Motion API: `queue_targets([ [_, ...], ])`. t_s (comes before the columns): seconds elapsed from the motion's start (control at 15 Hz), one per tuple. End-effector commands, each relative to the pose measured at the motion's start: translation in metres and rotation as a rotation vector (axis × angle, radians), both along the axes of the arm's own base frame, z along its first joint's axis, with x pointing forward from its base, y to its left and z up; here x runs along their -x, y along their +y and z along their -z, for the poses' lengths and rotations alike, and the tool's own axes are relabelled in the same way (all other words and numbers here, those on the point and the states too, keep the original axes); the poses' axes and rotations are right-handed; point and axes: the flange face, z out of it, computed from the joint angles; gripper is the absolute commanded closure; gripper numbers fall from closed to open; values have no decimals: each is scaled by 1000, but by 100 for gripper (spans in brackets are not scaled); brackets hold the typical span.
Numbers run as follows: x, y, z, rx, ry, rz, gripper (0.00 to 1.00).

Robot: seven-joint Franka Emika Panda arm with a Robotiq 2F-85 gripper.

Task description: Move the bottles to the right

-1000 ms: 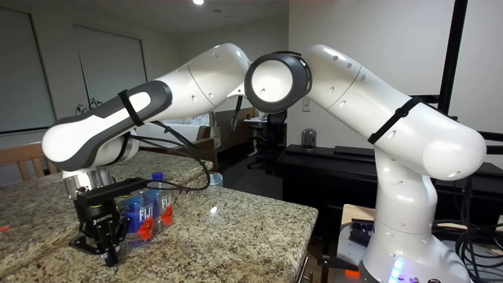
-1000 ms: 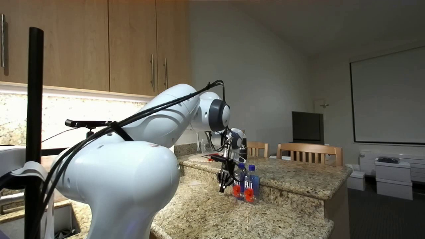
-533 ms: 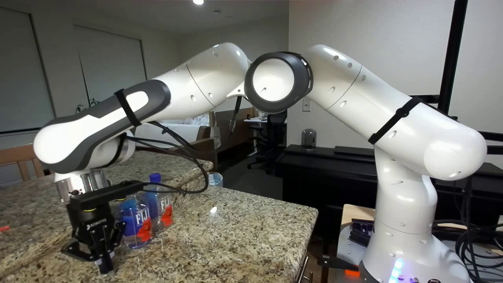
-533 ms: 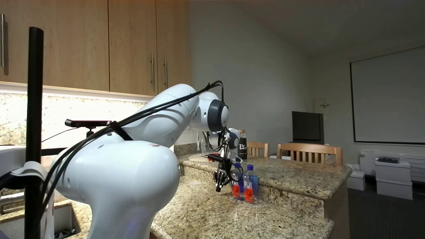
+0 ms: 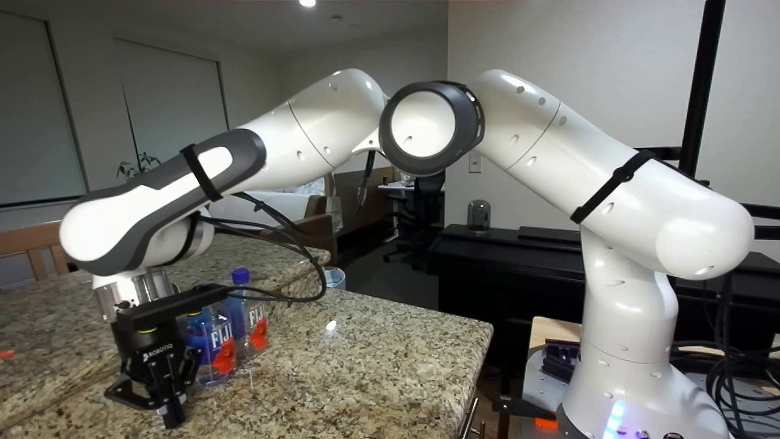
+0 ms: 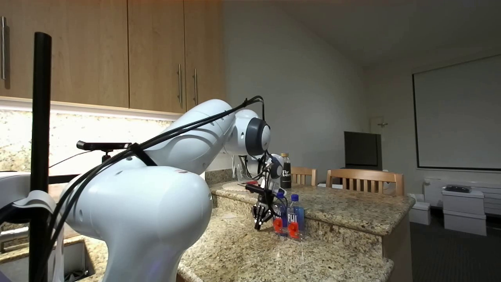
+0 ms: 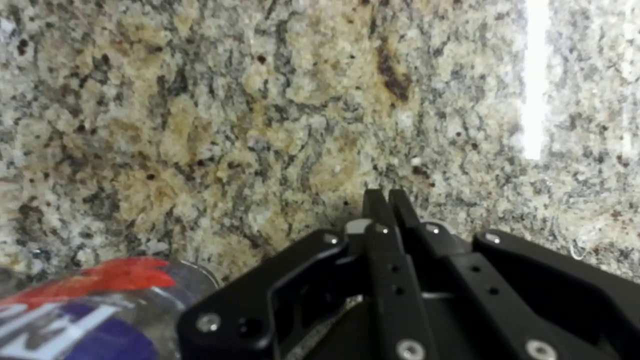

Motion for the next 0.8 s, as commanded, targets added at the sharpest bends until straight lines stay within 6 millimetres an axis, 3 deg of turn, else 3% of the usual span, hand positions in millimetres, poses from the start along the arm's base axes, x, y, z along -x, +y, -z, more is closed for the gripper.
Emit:
queue_targets([
  [0.0, 6, -21, -2, 5, 32, 26, 92],
  [0.53, 3, -57, -9, 32, 34, 75, 92],
  [0.73, 5, -52, -10, 25, 34, 65, 92],
])
